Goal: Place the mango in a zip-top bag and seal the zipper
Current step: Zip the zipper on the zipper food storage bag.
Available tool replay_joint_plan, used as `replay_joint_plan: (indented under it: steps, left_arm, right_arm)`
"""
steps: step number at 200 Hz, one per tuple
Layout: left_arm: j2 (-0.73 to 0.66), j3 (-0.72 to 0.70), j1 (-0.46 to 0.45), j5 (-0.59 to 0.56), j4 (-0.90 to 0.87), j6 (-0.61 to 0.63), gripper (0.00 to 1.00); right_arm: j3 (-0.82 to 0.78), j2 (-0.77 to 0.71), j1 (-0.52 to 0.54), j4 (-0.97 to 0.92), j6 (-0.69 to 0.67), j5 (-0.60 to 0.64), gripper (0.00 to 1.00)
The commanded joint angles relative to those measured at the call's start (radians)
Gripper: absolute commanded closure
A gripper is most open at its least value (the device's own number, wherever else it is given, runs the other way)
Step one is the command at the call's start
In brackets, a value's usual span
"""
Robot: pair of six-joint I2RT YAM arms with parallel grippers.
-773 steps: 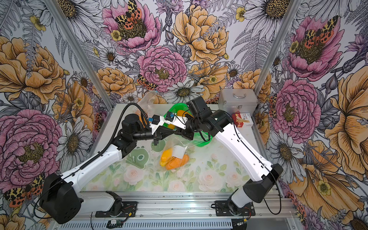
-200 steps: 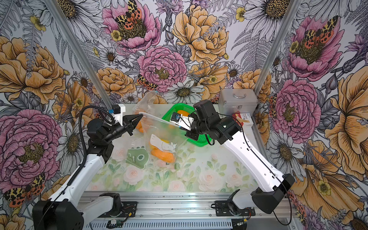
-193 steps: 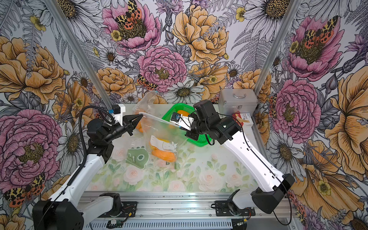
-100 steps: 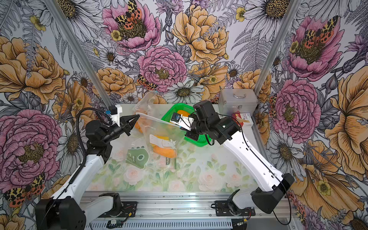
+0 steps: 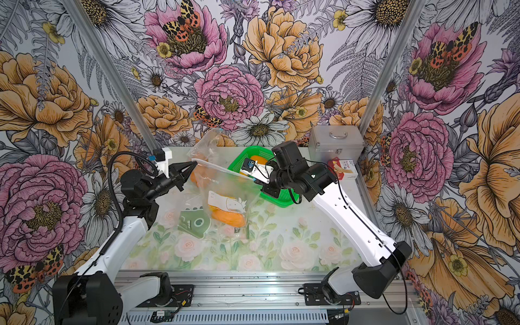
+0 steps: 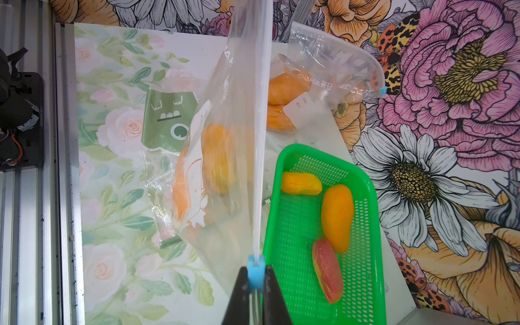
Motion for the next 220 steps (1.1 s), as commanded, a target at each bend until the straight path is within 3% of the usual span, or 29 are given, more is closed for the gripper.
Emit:
replay_joint_plan:
  steps: [1,32,64,183,197,214,220]
  left_arm:
    - [0.011,-0.019,0.036,-0.108,0.07,0.001,1.0]
    - [0.015,-0.032,0.046,-0.115,0.087,-0.01,1.0]
    - [0.015,-0.043,0.074,-0.132,0.097,-0.023,1.0]
    - [0.022,-0.049,0.18,-0.147,0.107,-0.05,1.0]
    - [0.024,-0.047,0.175,-0.105,0.119,-0.063,1.0]
    - [0.016,-0.043,0.129,0.041,0.132,-0.04,1.0]
    - [0.005,-0.043,0.099,0.083,0.132,-0.024,0.84]
  right_arm:
    - [0.042,0.009,-0.03,-0.148,0.014,0.029,1.0]
    - [0.038,0.012,-0.031,-0.15,0.013,0.031,1.0]
    - [0.014,-0.015,-0.034,-0.148,0.011,0.039,0.93]
    - [-0.022,-0.065,-0.072,-0.148,0.01,0.042,0.98]
    - [-0.018,-0.058,-0.072,-0.148,0.01,0.012,0.98]
    - [-0.004,-0.036,-0.07,-0.144,0.014,-0.033,0.99]
    - [0.0,-0.03,-0.07,-0.141,0.014,-0.033,0.99]
